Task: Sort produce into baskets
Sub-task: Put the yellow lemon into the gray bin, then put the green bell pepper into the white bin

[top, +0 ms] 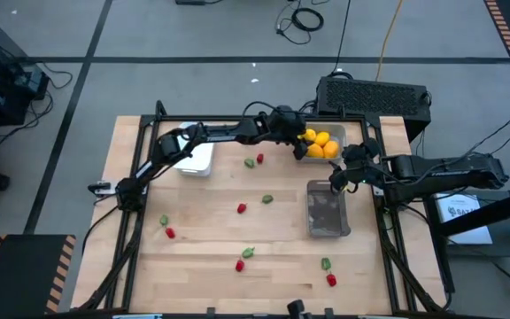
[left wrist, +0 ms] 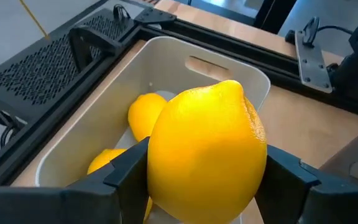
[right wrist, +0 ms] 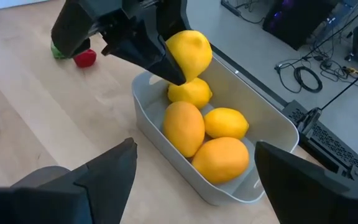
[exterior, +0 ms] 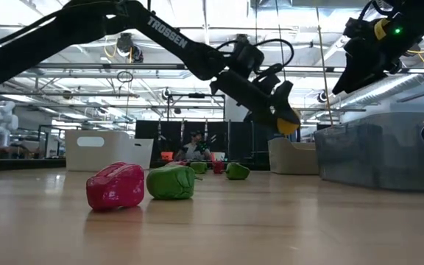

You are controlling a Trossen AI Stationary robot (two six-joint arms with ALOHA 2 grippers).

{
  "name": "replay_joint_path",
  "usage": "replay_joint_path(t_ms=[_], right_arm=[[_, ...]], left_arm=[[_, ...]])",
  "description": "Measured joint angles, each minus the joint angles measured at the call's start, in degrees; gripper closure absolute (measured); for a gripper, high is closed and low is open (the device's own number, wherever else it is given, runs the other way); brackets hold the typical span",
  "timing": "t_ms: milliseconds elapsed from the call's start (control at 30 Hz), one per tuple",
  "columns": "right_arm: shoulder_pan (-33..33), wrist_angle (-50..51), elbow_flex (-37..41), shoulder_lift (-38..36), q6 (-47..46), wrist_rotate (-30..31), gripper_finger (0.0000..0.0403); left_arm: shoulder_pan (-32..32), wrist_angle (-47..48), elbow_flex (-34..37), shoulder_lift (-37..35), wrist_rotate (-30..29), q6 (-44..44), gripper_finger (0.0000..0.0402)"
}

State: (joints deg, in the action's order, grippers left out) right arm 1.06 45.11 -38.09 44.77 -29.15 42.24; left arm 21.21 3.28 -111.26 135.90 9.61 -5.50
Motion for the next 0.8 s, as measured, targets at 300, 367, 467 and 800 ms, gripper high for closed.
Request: replay_joint_path(t_ms=[300, 367, 467, 800], right_arm=[[0.00, -0.39, 0.00, 0.00, -0.15, -0.02, 0.0090], [0.00, -0.44, 0.00, 0.00, -0.11, -0.02, 0.0090], [0.00, -0.86, 0.00, 0.00, 0.03, -0.04, 0.0090], [0.00, -1.51, 0.00, 0.00, 0.03, 0.00, 0.0090]], left_arm=[[0.29, 0.03, -0.34, -0.52, 0.44, 3.02, 0.0119], [0.24, 0.12, -0.37, -0.54, 0.48, 3.02, 0.0098], [0.26, 0.97, -0.33, -0.73, 0.46, 2.97, 0.0074], [0.51, 7.82, -0.26, -7.61, -0.10, 5.61, 0.0066]])
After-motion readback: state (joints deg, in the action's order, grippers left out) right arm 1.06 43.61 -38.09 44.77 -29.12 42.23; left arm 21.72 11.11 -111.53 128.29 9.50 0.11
